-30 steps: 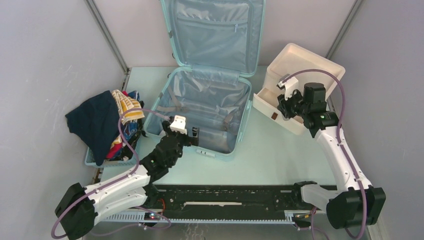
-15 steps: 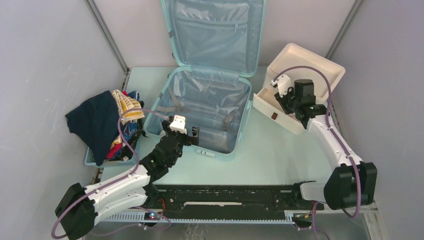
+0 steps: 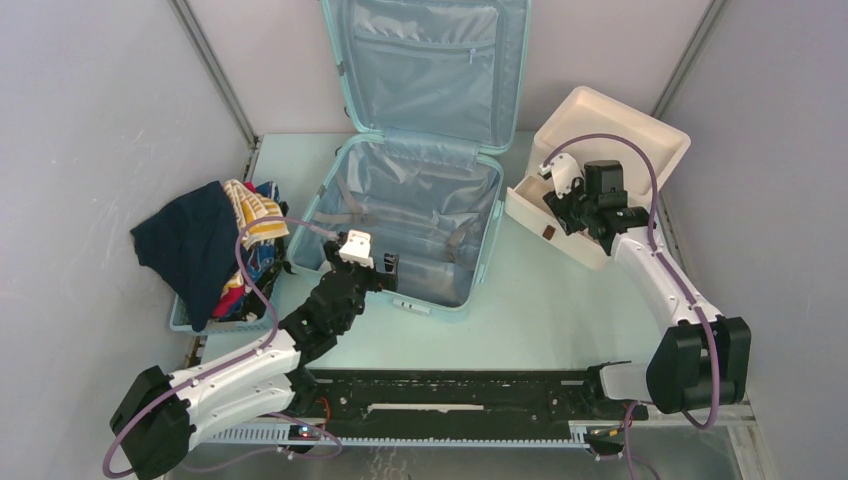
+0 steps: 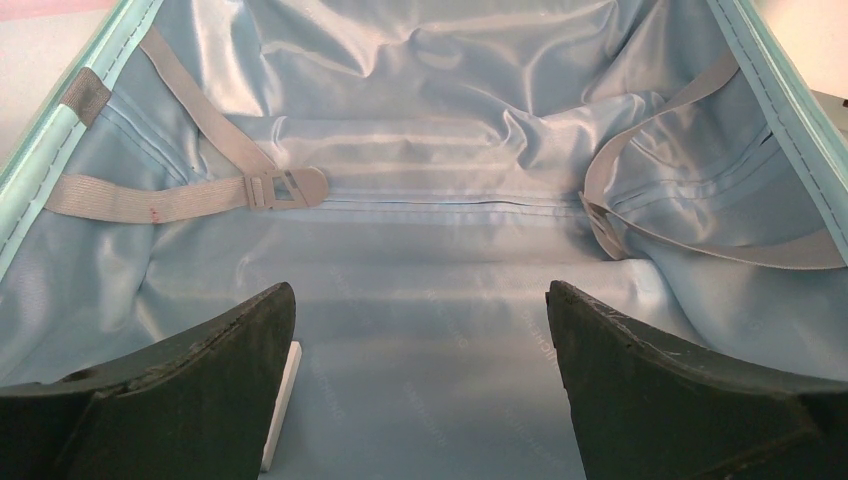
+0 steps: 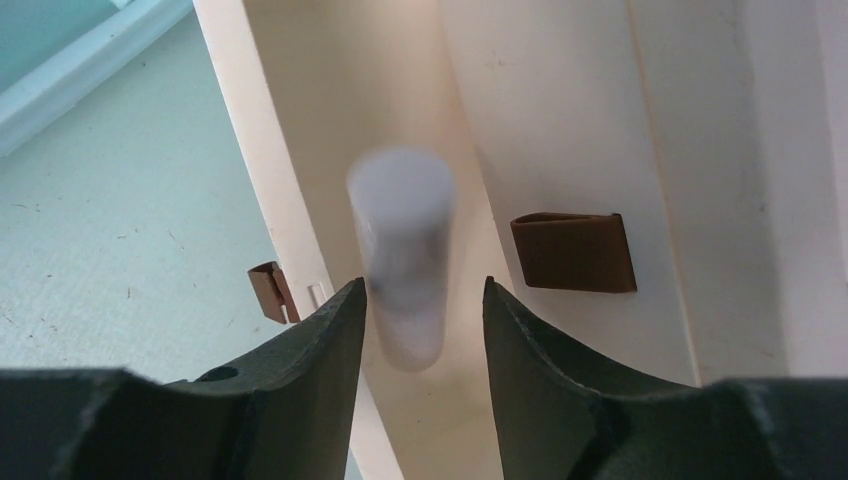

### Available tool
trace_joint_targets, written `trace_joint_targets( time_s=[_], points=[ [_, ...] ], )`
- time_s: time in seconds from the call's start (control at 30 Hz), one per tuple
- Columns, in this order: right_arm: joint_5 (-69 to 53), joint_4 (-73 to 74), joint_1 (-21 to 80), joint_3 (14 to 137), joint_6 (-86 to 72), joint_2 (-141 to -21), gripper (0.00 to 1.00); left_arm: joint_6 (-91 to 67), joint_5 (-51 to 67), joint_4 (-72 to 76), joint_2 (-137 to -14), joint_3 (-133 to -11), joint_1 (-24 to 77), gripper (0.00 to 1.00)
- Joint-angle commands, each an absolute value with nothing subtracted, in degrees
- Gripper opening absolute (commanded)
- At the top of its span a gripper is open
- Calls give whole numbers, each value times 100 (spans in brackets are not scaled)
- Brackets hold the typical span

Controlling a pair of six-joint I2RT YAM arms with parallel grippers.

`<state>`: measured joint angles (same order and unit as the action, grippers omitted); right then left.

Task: Open, take out, and arrange the luggage
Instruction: Place the personal item in the drawer, then close the drawer of the storage box.

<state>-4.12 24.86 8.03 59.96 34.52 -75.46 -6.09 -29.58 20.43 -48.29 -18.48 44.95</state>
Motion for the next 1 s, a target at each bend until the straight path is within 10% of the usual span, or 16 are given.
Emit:
trace_joint_targets(
  time_s=[0.0, 0.97],
  points=[
    [-598, 2416, 829, 6196, 3406, -7448, 56, -686, -2970, 2252, -4799, -1846, 4457, 100],
    [-3451, 3028, 560, 6196, 3024, -6680, 57, -697, -2971, 2250, -4816, -1863, 4456, 100]
  ],
)
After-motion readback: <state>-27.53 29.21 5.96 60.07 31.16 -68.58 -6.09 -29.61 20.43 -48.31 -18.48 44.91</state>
